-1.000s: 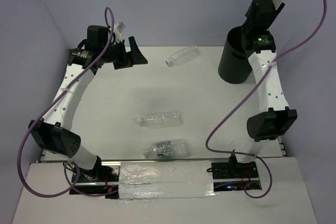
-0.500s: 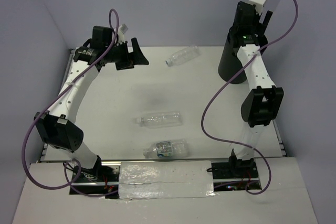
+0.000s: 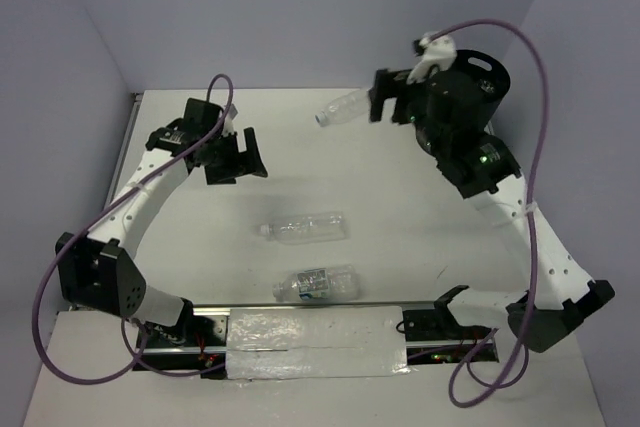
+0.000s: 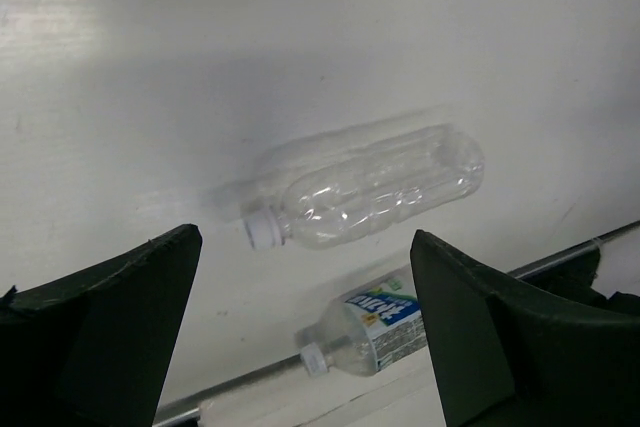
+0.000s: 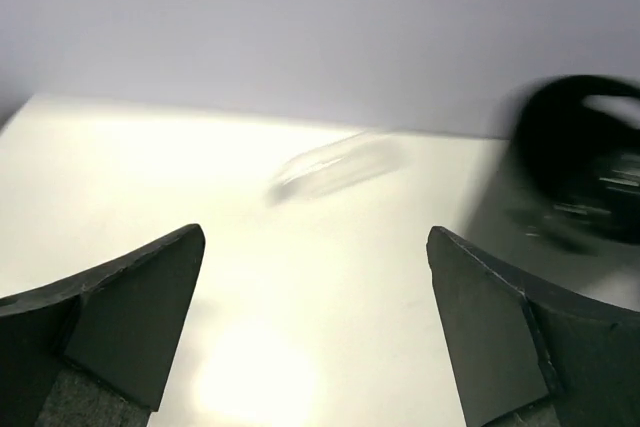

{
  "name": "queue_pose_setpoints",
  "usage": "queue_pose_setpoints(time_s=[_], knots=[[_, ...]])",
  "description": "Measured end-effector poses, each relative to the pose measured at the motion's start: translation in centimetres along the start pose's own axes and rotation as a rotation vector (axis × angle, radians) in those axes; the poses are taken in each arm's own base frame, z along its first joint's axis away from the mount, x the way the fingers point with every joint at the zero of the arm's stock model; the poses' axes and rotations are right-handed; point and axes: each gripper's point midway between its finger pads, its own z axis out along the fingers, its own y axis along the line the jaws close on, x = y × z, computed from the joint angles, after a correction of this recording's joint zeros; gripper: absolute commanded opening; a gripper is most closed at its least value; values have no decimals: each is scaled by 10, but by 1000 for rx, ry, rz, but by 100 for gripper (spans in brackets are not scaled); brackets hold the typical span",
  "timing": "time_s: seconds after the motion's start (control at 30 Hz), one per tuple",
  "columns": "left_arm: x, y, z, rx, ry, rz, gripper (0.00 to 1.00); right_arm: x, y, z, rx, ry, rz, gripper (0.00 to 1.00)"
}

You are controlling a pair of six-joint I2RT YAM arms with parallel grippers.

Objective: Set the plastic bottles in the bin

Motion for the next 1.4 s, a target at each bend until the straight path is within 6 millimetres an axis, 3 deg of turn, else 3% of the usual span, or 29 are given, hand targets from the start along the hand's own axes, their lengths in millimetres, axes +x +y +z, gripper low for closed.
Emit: queue_pose_setpoints(time_s=[0.03,0.1,0.2,0.33,0.43,0.57,0.7,0.97,1.07,1.23,1.33,1.4], knots=[[7,6,-3,-26,4,-7,99,14,34,-12,-128,40,-28,100],[13,17,-12,-88,-23,-33,99,49,82,-27,-302,132,-87,100],[10,41,-28,-205,-86,-101,99,129,137,-42,-494,336,-226,100],[-9,85,-50,-356,-204,-239,99,248,174,-69,-657,638,-459,100],[-18,114,-64,-451,-269,-328,99,295,190,-92,-761,768,-581,100],[-22,132,-71,-493,-296,-384,99,322,204,-96,-810,831,-687,100],[-20,139,-75,-501,-302,-405,99,346,220,-89,-823,863,-750,100],[-16,146,-82,-508,-317,-426,99,399,218,-76,-803,951,-856,100],[-16,146,-82,-508,-317,-429,99,414,217,-71,-787,963,-882,94],[-16,148,-83,-508,-319,-436,99,417,217,-61,-751,939,-896,56],[-17,149,-84,-509,-320,-439,99,408,218,-52,-715,905,-864,52],[-17,150,-84,-512,-321,-442,99,392,216,-46,-687,877,-822,53]])
